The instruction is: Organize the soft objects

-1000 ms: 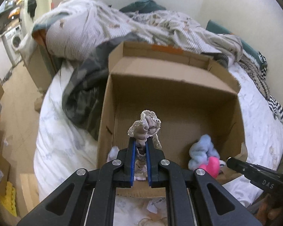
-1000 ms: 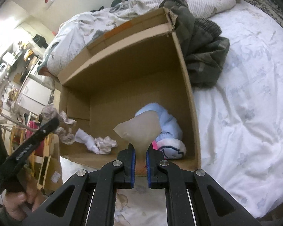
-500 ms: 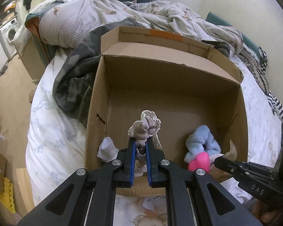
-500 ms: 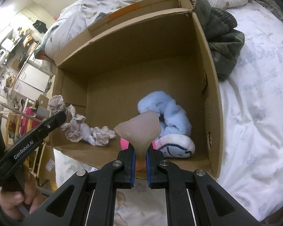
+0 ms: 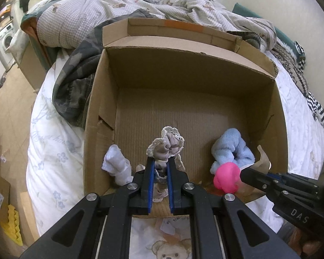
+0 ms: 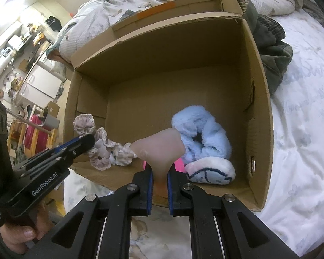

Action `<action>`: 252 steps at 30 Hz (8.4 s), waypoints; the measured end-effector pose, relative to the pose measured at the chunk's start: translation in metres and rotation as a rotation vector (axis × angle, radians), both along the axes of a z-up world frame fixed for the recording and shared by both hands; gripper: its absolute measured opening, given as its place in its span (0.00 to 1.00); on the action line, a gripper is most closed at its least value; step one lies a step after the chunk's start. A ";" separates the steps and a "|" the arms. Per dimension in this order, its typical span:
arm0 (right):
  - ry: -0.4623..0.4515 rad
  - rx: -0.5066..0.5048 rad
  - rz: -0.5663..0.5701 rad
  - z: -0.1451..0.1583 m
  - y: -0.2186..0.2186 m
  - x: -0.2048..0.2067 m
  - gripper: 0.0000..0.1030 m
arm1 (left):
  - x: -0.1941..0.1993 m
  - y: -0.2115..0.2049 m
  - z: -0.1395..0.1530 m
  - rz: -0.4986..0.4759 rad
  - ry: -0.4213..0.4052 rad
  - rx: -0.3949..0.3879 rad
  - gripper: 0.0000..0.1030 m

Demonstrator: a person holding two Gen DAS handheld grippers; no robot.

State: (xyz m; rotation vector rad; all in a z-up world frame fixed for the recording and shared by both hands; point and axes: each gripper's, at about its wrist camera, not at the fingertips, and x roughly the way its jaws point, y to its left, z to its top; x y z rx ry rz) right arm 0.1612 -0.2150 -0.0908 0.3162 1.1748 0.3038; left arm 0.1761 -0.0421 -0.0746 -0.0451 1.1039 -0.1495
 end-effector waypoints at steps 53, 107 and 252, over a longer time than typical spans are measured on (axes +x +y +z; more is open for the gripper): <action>-0.053 -0.007 -0.080 0.012 -0.009 -0.006 0.73 | -0.015 0.019 0.017 0.054 -0.073 0.097 0.66; 0.163 -0.019 0.184 -0.070 0.081 -0.026 0.25 | -0.062 0.092 -0.022 0.232 0.166 0.043 0.66; -0.363 -0.156 -0.107 0.066 0.000 -0.092 1.00 | -0.100 0.043 0.080 0.110 -0.319 0.100 0.99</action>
